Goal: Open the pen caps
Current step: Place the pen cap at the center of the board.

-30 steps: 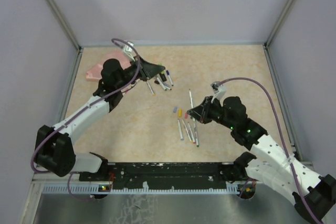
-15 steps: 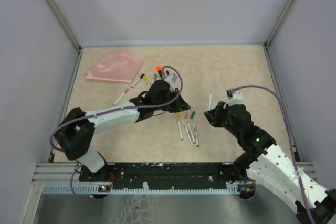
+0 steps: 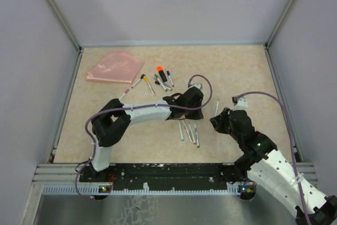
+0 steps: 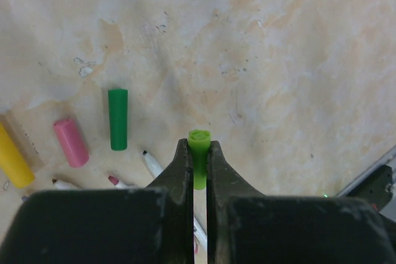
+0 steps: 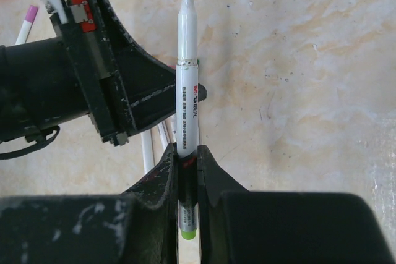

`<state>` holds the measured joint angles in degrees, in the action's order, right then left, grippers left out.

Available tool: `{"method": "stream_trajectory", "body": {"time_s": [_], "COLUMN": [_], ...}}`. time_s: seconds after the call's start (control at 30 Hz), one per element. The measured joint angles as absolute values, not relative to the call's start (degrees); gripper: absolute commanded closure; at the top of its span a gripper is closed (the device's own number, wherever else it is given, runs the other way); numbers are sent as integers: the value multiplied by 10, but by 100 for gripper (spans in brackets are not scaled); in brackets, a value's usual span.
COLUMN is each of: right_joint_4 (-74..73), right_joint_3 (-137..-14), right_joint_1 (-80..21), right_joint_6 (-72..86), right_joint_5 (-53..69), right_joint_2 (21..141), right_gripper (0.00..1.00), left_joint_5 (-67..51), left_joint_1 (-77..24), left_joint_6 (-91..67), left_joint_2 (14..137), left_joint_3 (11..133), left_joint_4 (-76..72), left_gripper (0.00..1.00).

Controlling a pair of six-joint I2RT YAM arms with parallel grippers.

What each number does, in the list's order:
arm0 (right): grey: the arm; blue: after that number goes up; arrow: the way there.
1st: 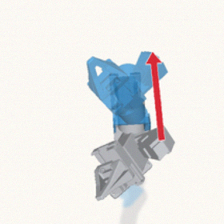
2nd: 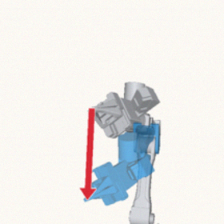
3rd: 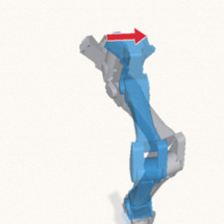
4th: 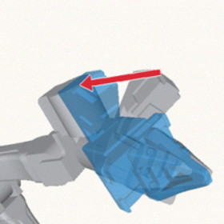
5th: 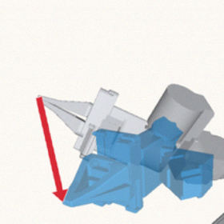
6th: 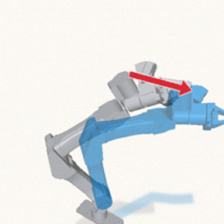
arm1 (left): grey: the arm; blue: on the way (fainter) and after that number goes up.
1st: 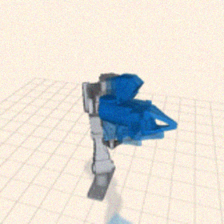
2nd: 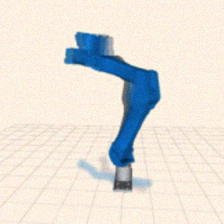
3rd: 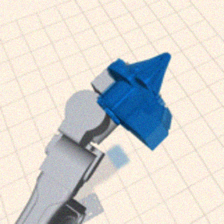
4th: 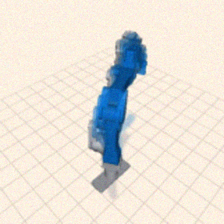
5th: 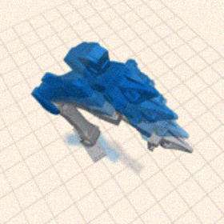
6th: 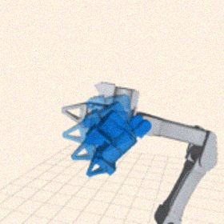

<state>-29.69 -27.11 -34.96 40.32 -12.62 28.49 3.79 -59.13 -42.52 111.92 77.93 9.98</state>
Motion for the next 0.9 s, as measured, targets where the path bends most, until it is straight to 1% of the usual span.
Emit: {"method": "stream_trajectory", "body": {"time_s": [0.2, 0.37, 0.43, 0.6, 0.73, 0.9], "right_joint_4": [-300, -299, -300, -298, -295, -292], "right_joint_3": [-265, -258, -255, -250, -244, -220], "right_joint_1": [-345, -342, -342, -340, -339, -339], "right_joint_6": [412, 418, 420, 426, 432, 446], "right_joint_5": [-126, -125, -124, -120, -117, -102], "right_joint_2": [285, 285, 285, 285, 284, 284], "right_gripper": [100, 100, 100, 100, 100, 100], "left_joint_5": [56, 63, 65, 71, 71, 67], "left_joint_1": [-591, -591, -591, -591, -587, -582], "left_joint_6": [-406, -393, -390, -386, -385, -387], "left_joint_2": [1178, 1213, 1221, 1238, 1245, 1245], "left_joint_3": [832, 872, 881, 898, 910, 912], "left_joint_4": [137, 157, 164, 173, 180, 181], "left_gripper": [99, 91, 86, 79, 73, 67]}}
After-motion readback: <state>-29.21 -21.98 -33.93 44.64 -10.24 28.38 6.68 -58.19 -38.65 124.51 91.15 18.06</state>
